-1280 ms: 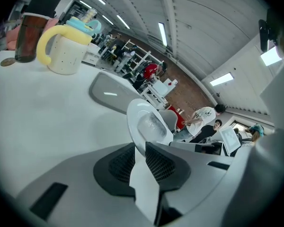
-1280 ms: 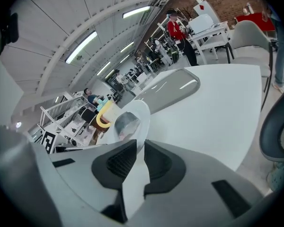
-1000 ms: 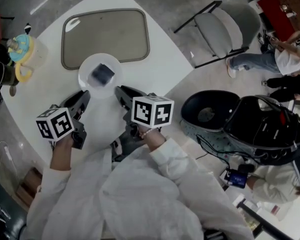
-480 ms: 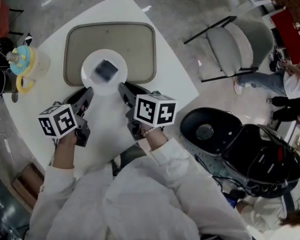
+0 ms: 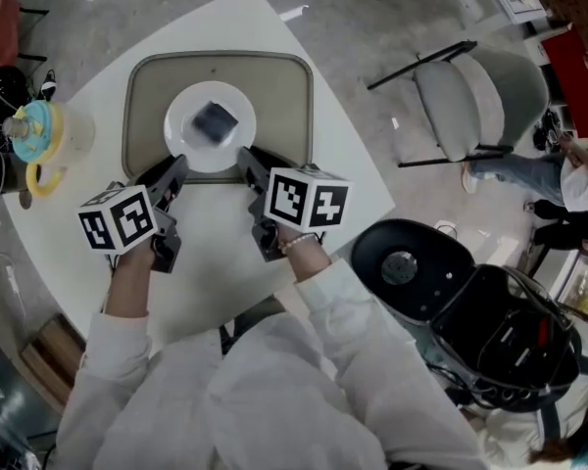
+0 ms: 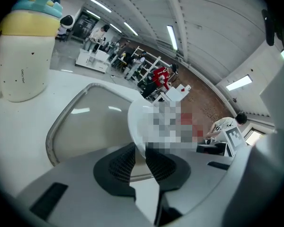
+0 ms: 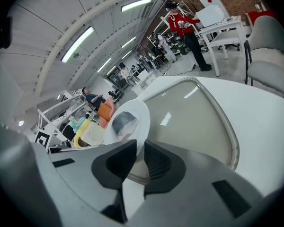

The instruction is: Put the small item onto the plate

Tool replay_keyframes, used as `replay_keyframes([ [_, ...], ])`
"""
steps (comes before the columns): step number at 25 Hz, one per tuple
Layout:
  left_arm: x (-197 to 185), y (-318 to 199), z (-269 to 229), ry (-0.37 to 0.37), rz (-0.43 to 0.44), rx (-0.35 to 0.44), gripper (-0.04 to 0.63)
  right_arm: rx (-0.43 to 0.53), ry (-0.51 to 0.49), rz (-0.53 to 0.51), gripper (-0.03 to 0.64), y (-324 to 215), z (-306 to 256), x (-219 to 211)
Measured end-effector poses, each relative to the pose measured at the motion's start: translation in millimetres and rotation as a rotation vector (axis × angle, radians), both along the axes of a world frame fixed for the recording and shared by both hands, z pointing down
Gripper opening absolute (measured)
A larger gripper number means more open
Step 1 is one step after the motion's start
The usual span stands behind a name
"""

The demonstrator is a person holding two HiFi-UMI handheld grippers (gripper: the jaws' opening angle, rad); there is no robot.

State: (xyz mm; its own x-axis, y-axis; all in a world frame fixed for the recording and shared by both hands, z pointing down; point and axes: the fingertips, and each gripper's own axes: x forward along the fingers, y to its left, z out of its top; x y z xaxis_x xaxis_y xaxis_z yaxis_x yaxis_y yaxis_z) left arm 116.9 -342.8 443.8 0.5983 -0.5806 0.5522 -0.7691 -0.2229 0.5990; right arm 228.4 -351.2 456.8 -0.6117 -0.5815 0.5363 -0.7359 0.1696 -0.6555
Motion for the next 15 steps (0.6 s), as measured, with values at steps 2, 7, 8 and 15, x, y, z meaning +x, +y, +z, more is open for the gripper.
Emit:
replay_keyframes([
  [2, 1, -6, 4, -0.004, -0.007, -0.015, 0.058, -0.011, 0.006, -0.007, 0.058, -6, 3, 1],
  [7, 3, -17, 14, -0.031, -0.004, -0.057, 0.058, -0.047, 0.02, -0.02, 0.058, -16, 11, 3],
  [8, 3, -19, 15, -0.033, -0.002, -0.068, 0.058, -0.056, 0.024, -0.024, 0.058, -17, 13, 2],
  [15, 4, -24, 23, -0.038, -0.007, -0.129, 0.064, -0.099, 0.052, -0.053, 0.058, -27, 17, 1],
])
